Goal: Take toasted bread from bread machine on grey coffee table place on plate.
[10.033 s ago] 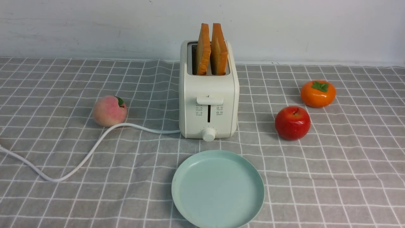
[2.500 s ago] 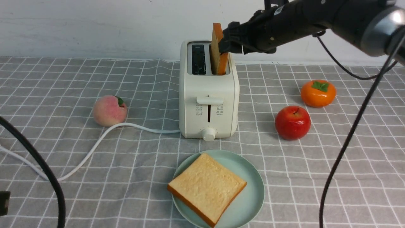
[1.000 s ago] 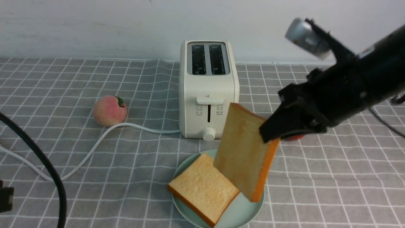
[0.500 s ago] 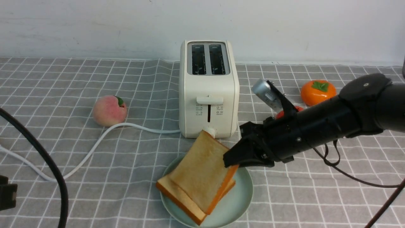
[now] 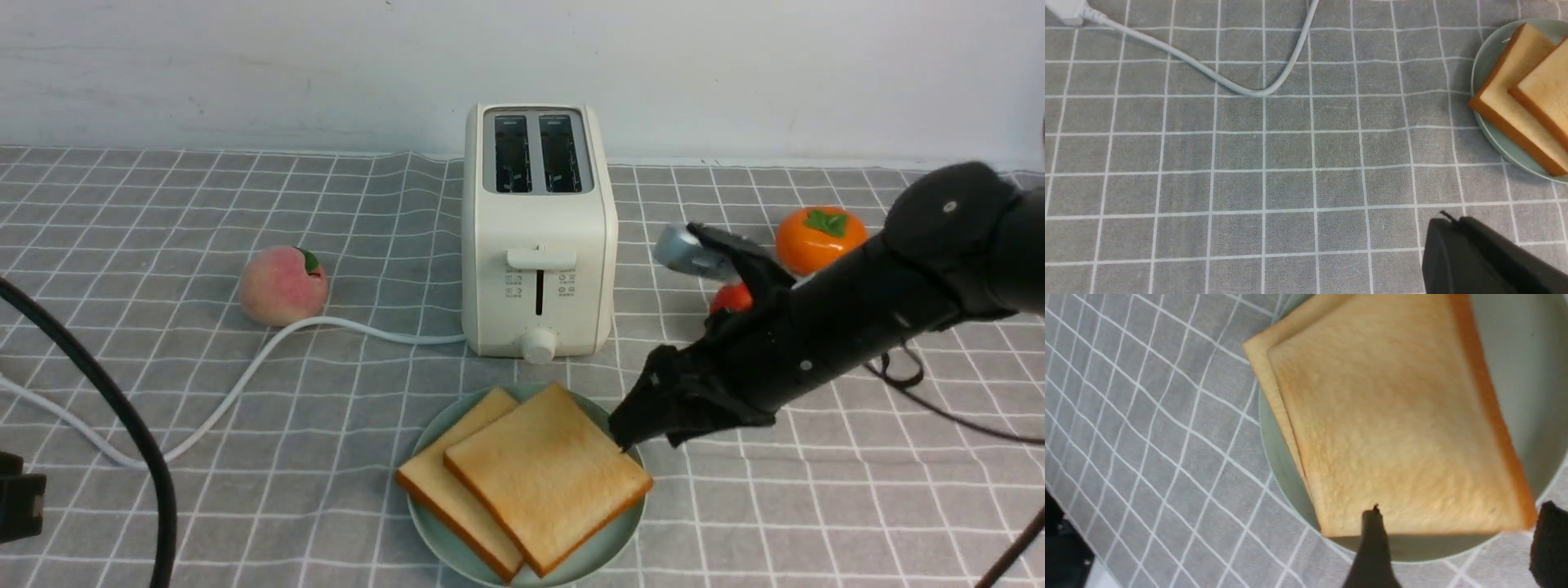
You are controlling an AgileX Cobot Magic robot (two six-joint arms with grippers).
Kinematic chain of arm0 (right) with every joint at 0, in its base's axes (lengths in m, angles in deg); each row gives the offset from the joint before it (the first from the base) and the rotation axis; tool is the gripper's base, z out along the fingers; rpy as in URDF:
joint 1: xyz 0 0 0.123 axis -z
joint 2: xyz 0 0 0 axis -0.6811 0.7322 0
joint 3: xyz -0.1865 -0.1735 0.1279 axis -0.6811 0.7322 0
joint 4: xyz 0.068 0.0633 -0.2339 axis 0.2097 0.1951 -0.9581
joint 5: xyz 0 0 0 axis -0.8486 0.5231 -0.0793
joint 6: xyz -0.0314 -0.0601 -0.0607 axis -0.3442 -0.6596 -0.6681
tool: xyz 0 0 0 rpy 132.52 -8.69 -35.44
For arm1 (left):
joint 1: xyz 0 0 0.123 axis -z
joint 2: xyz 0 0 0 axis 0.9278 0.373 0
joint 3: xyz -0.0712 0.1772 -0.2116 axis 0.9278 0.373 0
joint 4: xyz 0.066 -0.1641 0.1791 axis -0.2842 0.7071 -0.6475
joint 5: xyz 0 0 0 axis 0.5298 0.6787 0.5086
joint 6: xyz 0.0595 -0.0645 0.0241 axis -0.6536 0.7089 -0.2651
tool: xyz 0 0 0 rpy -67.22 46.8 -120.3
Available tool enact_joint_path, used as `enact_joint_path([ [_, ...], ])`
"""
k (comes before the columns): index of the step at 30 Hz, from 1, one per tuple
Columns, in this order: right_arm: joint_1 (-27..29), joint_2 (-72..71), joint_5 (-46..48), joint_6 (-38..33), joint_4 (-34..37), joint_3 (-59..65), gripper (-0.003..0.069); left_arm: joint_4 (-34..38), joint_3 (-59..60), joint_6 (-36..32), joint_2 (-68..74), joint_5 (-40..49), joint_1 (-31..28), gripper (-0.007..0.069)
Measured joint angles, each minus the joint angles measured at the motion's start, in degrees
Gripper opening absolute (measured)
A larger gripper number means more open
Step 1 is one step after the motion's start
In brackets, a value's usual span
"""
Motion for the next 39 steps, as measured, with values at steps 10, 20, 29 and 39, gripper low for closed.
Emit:
enact_joint_path([
  [10,0.0,-22.73,-0.4,16.84,-20.02,-5.42,0.0246,0.0,0.0,0.0,0.0,-0.53,0.0,-0.0014],
  [20,0.0,-52.4,-3.52,39.44,-43.66,0.03,-0.0017,0.37,0.0,0.0,0.0,-6.24,0.0,-0.0014],
  [29,0.03,-77.72,-16.33,55.57,-59.8,29.32,-0.0004,2.33,0.0,0.0,0.0,-13.46,0.0,-0.0014],
  [39,0.03,-87.59,-40.33,59.57,-71.93,51.23,0.0005,4.42,0.27,-1.56,-0.47,-13.7,0.0,-0.0014],
])
